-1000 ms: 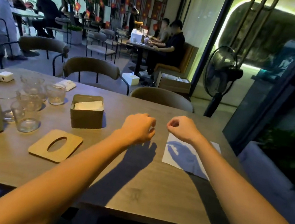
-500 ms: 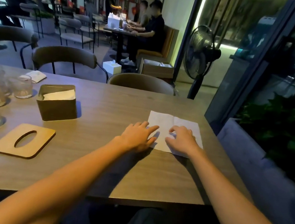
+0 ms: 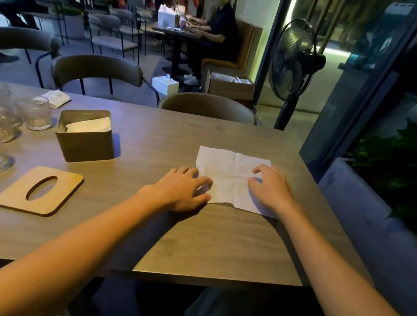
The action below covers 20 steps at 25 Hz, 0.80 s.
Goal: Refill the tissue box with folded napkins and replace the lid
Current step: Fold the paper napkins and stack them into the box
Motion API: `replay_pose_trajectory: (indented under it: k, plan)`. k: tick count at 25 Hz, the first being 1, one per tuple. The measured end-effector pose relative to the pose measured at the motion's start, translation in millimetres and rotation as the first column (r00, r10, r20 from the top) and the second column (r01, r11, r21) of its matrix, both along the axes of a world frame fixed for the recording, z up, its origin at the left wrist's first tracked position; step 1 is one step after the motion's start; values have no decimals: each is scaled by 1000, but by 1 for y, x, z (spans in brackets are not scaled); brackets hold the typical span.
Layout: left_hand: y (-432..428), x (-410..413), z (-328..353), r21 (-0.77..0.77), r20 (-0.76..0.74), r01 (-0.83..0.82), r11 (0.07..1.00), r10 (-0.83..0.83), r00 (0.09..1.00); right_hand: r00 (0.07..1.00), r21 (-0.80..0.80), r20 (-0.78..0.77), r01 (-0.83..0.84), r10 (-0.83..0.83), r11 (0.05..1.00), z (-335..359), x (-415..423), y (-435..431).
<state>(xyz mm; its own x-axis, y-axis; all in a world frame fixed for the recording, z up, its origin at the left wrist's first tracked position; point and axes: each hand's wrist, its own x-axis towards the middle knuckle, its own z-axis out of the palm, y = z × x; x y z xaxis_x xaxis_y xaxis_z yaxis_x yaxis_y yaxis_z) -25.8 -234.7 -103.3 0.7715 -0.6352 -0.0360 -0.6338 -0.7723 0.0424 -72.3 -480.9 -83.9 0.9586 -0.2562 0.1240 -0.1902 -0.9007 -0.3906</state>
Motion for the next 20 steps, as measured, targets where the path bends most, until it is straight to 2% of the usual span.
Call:
replay_pose_trajectory:
  k: [2,3,5,6,13,20]
  plan:
    - [10,6,4,-66,-64,-14,998,10,998,999,-30,-48,23,-24,999,-1,4,-6]
    - [13,11,5,-168,-121,-58,984,38,992,996,-47,-79,36,-40,998,-1,6,-6]
    - [14,26,7,-411,-256,-212,887,112,960,988,-73,-122,84,-92,994,0,10,-7]
    - [12,34,7,-476,-309,-280,834,139,941,984,-68,-131,108,-116,992,1,12,-7]
    - [-19,64,-7,-545,-382,-401,736,207,901,979,105,-146,155,-139,982,6,19,-11]
    - [-16,65,-14,-531,-327,-392,751,245,913,980,147,-128,172,-153,974,3,16,-13]
